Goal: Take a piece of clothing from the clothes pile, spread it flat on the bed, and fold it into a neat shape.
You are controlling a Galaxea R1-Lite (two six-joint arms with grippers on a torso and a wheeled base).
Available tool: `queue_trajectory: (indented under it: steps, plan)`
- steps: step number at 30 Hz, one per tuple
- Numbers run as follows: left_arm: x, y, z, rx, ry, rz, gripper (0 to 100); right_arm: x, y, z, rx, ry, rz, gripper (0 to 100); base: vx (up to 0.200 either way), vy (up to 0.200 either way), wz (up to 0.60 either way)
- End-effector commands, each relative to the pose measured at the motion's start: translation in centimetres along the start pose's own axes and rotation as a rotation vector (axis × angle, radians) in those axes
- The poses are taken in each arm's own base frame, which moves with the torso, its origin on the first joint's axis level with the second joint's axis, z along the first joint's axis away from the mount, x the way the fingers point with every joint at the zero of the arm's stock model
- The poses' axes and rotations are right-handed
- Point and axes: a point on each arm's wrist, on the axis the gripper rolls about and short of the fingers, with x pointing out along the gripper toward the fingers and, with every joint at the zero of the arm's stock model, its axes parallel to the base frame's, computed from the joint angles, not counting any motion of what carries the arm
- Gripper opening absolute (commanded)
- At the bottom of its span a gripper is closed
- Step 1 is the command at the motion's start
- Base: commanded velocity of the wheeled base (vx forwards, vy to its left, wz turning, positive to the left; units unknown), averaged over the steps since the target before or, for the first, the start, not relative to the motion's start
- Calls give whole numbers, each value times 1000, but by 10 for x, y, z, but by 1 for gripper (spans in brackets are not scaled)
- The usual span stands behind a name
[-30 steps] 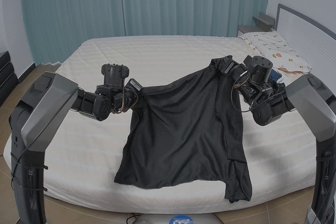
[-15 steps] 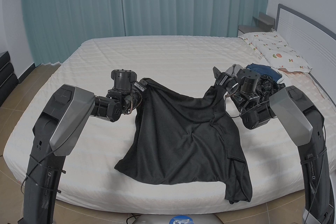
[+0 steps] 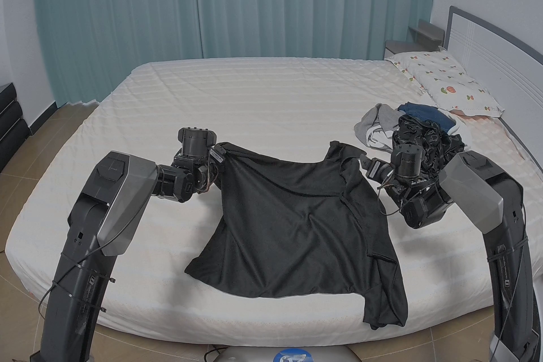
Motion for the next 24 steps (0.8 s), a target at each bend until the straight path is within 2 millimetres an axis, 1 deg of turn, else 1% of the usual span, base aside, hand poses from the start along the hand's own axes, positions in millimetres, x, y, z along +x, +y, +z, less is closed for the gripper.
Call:
queue_trajectory:
  steps: [1, 2, 3, 5, 9, 12, 17, 20, 22, 24]
  plan:
    - [-1, 7, 23, 22, -26, 24, 100, -32, -1, 7, -11, 49, 31, 100, 0, 0, 0]
    - [-3, 7, 27, 26, -17, 35, 100, -35, -1, 4, -14, 61, 30, 100, 0, 0, 0]
    - [-3, 8, 28, 26, -14, 39, 100, -36, -1, 4, -15, 64, 29, 100, 0, 0, 0]
    - [-12, 3, 34, 40, 68, 52, 100, -42, -4, -4, -21, 97, 24, 100, 0, 0, 0]
    - [-30, -8, 61, 14, 101, 3, 100, -49, -9, -12, -28, 118, 23, 100, 0, 0, 0]
    - [-40, -16, 75, -3, 119, -46, 100, -53, -13, -19, -55, 139, 15, 100, 0, 0, 0]
    - [-43, -15, 82, -8, 145, -52, 100, -55, -13, -22, -61, 126, 28, 100, 0, 0, 0]
    - [-42, -8, 83, -12, 159, -26, 100, -52, -6, -22, -63, 117, 46, 100, 0, 0, 0]
    - [-42, -1, 83, -16, 215, -4, 100, -50, 2, -21, -63, 109, 63, 100, 0, 0, 0]
    - [-45, 6, 81, -25, 320, 20, 100, -47, 9, -25, -67, 108, 79, 100, 0, 0, 0]
